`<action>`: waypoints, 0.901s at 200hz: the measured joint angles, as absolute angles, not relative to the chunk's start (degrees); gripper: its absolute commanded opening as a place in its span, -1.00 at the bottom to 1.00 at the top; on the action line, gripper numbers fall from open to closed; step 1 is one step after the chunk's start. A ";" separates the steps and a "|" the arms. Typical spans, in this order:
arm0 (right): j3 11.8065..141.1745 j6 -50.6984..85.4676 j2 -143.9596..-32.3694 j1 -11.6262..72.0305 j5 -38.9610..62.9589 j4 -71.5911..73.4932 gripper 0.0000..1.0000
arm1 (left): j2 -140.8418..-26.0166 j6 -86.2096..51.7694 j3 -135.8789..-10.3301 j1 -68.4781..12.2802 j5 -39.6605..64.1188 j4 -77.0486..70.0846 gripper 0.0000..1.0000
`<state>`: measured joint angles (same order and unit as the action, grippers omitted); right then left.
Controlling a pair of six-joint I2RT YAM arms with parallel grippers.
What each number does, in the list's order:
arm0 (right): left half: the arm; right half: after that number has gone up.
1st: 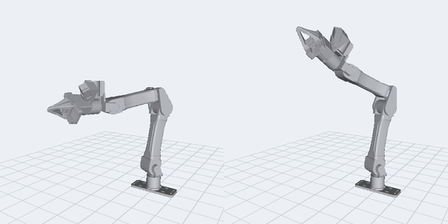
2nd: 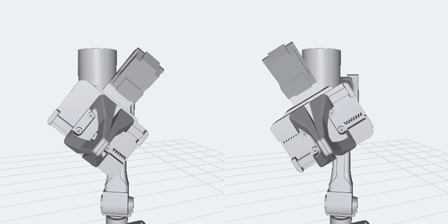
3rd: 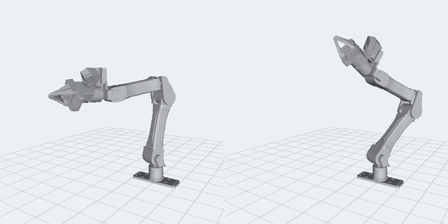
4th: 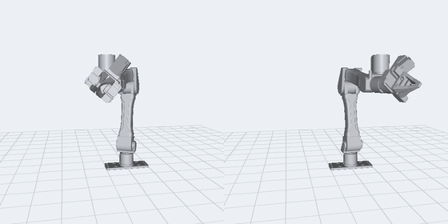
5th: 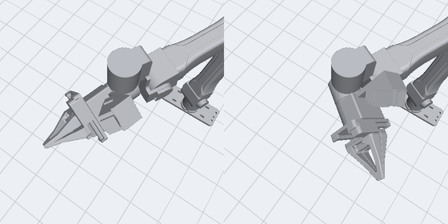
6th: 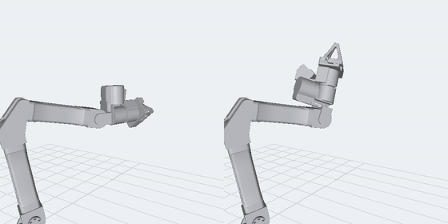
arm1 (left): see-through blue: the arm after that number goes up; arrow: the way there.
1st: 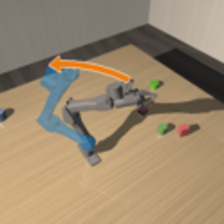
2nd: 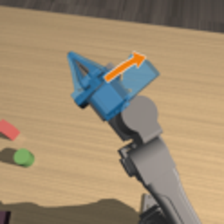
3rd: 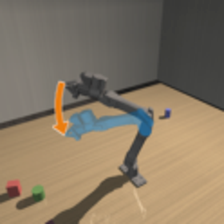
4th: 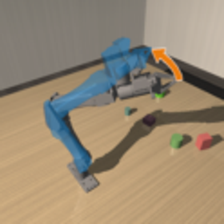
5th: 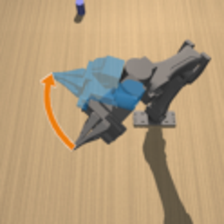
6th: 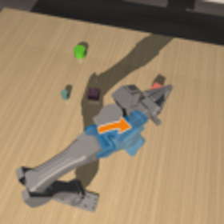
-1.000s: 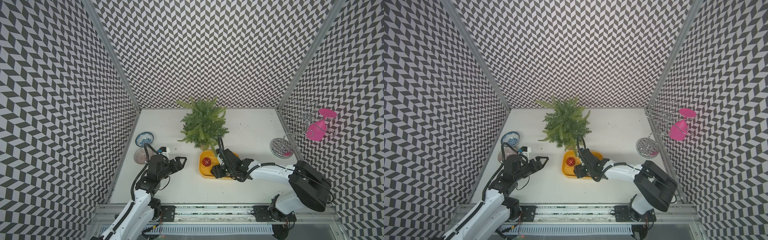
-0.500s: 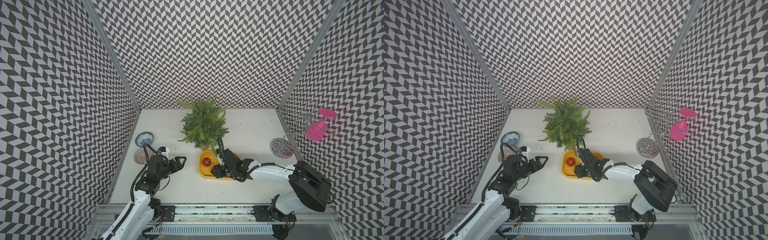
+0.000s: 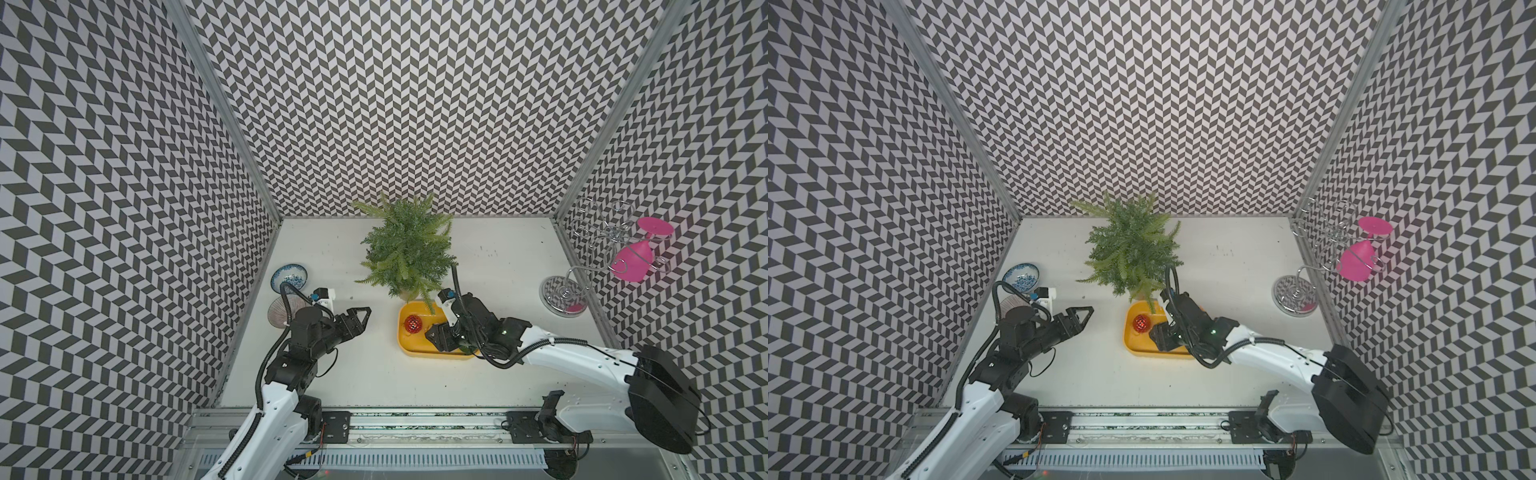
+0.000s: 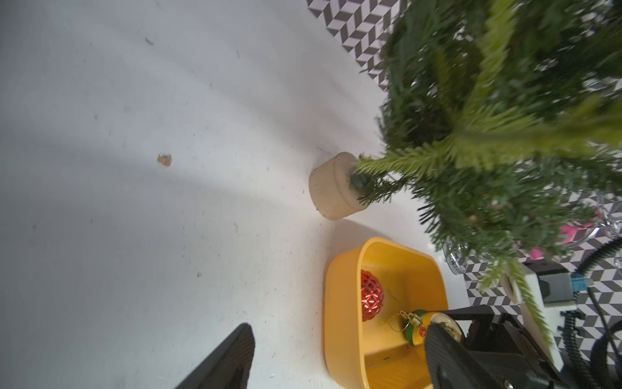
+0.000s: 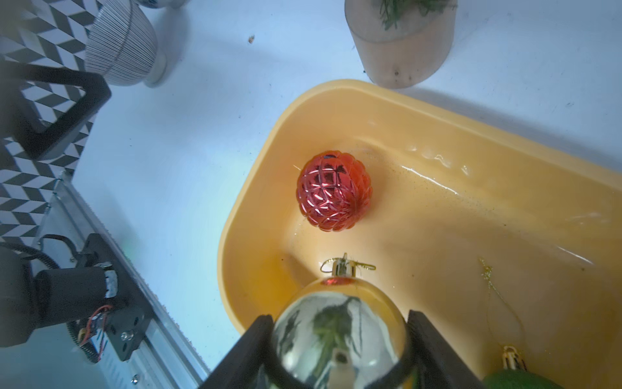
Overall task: Decorate the small christmas tree with ornaments
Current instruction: Pick up an ornament from the container.
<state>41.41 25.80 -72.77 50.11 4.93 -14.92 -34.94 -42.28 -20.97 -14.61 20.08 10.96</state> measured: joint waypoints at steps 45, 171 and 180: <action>45.10 25.45 -64.99 50.11 4.91 -18.06 0.23 | -33.63 -39.99 -26.76 -14.66 19.86 12.21 0.62; 62.96 22.13 -60.10 49.39 4.95 -24.97 0.23 | -37.52 -36.42 -41.98 -18.52 24.80 11.07 0.36; 65.10 21.82 -60.77 49.01 5.02 -25.32 0.23 | -38.59 -35.92 -43.13 -19.03 25.12 10.85 0.34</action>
